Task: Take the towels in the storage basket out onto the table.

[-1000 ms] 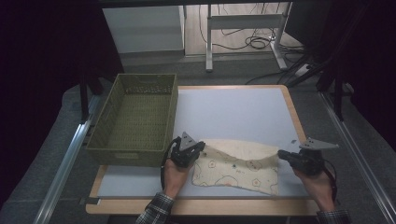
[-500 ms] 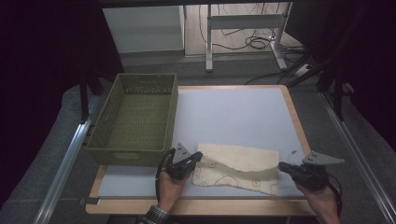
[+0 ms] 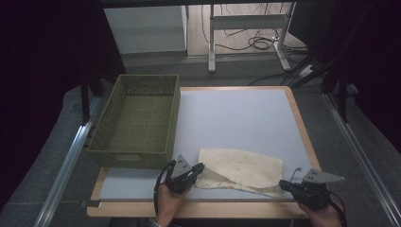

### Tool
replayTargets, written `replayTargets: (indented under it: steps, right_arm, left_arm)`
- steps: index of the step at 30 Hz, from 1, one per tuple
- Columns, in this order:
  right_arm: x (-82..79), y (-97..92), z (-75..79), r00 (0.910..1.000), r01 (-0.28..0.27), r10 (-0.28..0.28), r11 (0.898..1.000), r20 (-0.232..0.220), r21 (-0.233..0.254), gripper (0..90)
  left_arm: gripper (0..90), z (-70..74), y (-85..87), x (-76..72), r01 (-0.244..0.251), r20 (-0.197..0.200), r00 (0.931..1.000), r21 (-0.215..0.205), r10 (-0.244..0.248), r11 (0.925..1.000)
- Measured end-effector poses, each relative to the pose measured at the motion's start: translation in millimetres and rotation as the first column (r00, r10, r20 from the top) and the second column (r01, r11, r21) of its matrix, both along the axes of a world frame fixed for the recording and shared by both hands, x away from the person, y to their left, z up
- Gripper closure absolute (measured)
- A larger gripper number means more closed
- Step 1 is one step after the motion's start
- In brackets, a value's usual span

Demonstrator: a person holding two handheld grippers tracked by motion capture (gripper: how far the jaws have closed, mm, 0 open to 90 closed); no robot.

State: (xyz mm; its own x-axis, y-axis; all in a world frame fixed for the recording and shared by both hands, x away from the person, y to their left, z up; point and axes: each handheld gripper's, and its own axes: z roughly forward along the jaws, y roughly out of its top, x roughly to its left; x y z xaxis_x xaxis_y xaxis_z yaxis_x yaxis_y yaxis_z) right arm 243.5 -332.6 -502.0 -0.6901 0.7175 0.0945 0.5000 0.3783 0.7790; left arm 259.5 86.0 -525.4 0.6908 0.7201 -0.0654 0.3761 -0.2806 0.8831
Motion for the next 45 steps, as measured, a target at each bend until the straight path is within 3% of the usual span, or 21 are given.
replayTargets:
  steps: [7,12,14,18,24,32,37,38,39,40,45]
  right_arm:
    - [-7.3,-3.0,-9.2,0.9997,0.002,-0.002,1.000,-0.026,0.000,87.9]
    - [-10.0,-1.9,-17.9,0.9984,-0.001,0.001,1.000,-0.057,0.005,86.6]
    - [-10.9,-2.5,-19.3,0.9978,-0.001,0.003,1.000,-0.066,0.018,83.6]
    - [-15.1,-6.5,-13.5,0.9977,0.001,0.001,0.999,-0.068,0.036,75.0]
    - [-21.0,-15.1,5.2,0.9996,0.018,-0.017,1.000,-0.021,0.021,69.3]
    - [-0.5,-20.2,13.1,0.9982,0.057,-0.057,0.998,0.018,0.015,68.4]
    - [30.0,-16.1,11.9,0.9953,0.092,-0.092,0.996,0.028,0.020,66.9]
    - [30.0,-16.1,11.9,0.9953,0.092,-0.092,0.996,0.028,0.020,66.9]
    - [35.1,-15.1,12.0,0.9949,0.095,-0.096,0.995,0.031,0.021,66.5]
    - [53.7,-9.9,12.5,0.9924,0.115,-0.115,0.993,0.043,0.005,65.7]
    - [81.7,-0.7,0.4,0.9922,0.124,-0.123,0.991,0.019,-0.058,63.3]
  left_arm:
    - [86.0,-8.9,9.7,-9.9,-0.009,-0.031,0.9995,-0.008,0.009,0.9999]
    - [83.4,-20.2,6.5,-17.0,0.024,-0.072,0.9972,0.040,-0.021,0.9989]
    - [77.9,-22.3,8.8,-21.7,0.031,-0.087,0.9958,0.035,-0.028,0.9989]
    - [66.1,-19.1,17.6,-30.5,0.030,-0.105,0.9940,0.013,-0.029,0.9995]
    - [57.4,-5.1,28.3,-34.7,0.018,-0.090,0.9957,-0.017,-0.020,0.9997]
    - [49.5,-0.1,7.2,-3.0,0.018,-0.092,0.9956,-0.003,-0.018,0.9998]
    - [48.1,1.7,-13.0,22.3,0.029,-0.093,0.9953,0.017,-0.027,0.9994]
    - [48.1,1.7,-13.0,22.3,0.029,-0.093,0.9953,0.017,-0.027,0.9994]
    - [48.1,2.2,-18.0,31.9,0.020,-0.092,0.9956,0.026,-0.017,0.9995]
    - [47.1,2.3,-20.0,37.0,0.011,-0.091,0.9958,0.032,-0.008,0.9994]
    - [45.2,-0.8,-23.4,55.6,-0.041,-0.101,0.9938,0.066,0.047,0.9970]
